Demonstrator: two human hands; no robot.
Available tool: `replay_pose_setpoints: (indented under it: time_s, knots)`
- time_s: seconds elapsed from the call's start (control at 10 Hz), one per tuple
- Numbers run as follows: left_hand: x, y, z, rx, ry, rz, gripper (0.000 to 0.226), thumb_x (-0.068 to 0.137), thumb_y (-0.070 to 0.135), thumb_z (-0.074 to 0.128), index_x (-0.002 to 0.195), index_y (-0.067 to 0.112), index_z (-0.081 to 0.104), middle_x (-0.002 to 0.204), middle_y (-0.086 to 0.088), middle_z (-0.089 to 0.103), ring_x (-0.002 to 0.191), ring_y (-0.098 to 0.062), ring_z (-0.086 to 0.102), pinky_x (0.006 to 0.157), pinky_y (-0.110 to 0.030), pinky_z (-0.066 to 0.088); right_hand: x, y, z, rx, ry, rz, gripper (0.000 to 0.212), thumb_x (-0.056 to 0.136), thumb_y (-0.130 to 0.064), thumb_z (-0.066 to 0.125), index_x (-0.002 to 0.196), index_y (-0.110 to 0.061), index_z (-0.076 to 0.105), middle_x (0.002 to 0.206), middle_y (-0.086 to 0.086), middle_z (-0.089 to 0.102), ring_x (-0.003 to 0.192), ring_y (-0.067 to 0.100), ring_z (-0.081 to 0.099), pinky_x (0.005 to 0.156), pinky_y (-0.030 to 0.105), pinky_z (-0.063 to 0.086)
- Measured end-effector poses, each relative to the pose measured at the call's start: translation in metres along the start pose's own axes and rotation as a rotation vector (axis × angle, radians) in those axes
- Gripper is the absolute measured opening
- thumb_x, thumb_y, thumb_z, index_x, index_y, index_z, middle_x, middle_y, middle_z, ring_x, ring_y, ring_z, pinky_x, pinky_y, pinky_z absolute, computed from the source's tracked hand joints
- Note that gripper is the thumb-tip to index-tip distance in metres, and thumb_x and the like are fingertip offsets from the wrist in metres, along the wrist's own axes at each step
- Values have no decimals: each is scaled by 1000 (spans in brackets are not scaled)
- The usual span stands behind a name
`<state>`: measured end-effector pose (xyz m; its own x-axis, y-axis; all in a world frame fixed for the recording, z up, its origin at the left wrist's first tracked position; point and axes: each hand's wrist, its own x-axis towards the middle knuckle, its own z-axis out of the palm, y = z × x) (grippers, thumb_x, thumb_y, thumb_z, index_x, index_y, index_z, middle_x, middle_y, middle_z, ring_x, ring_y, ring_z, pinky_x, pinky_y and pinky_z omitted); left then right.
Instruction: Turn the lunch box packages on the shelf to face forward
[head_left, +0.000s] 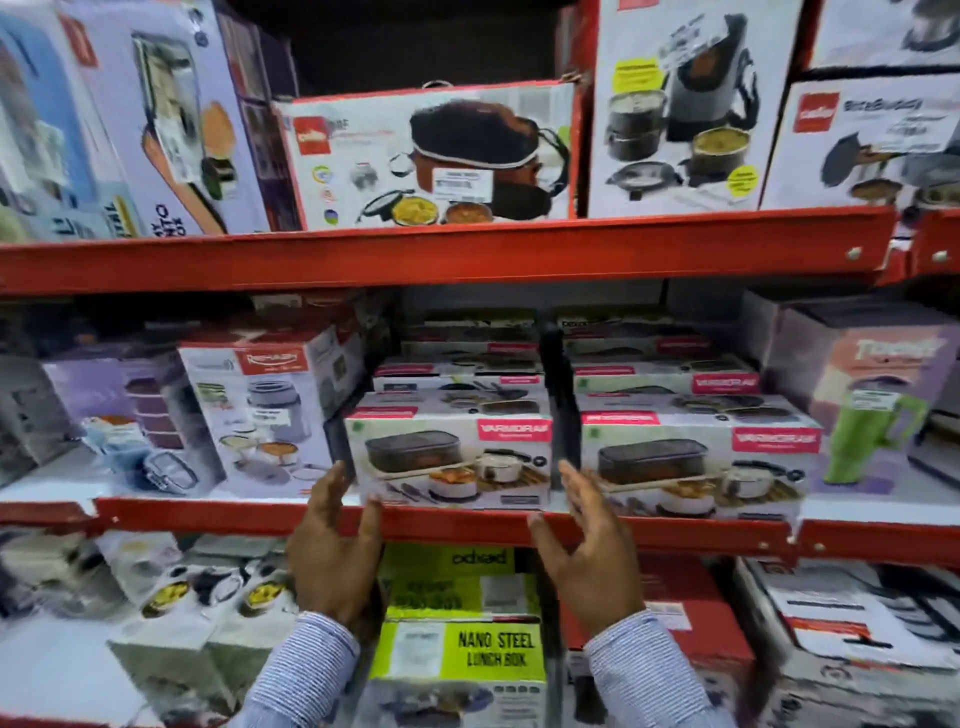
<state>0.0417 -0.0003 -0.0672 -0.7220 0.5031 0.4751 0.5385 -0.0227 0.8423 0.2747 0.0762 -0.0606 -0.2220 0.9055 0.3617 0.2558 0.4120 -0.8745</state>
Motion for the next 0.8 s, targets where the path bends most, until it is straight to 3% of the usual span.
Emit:
replay_pose_setpoints:
  time_s: [0.1,0.2,0.4,0.7,0.8]
  knots:
    - [16,-18,-4,66,-120,25,59,86,19,71,141,11,51,135,-11,65,121,-26,63,105,-39,47,4,0,19,-98,74,50,83,74,-54,62,147,-28,34,150,-4,45,136,15,43,111,42,40]
    - [31,-24,-4,68,-226,2,69,84,22,72,146,9,44,140,-12,61,126,-28,60,108,-38,45,11,-5,27,-203,112,110,80,79,-36,69,149,-19,32,149,4,46,135,21,45,108,31,38]
    - [47,-29,-1,69,-346,-10,72,82,30,69,147,14,43,140,-7,62,124,-23,63,108,-36,47,28,-3,30,-300,82,173,74,79,-19,70,145,-11,38,144,7,52,128,20,53,100,22,37]
    - [40,-35,-8,-18,-322,4,66,83,27,73,144,17,49,138,-6,64,120,-19,64,104,-41,52,21,6,26,-222,52,168,73,79,-17,71,145,-14,39,138,4,58,114,17,62,89,20,47]
    - [36,-24,-16,-4,-270,22,74,83,27,74,148,16,43,145,-6,58,127,-24,60,107,-37,48,13,2,21,-240,124,123,73,79,-23,70,145,-15,40,141,5,56,122,23,60,94,29,52]
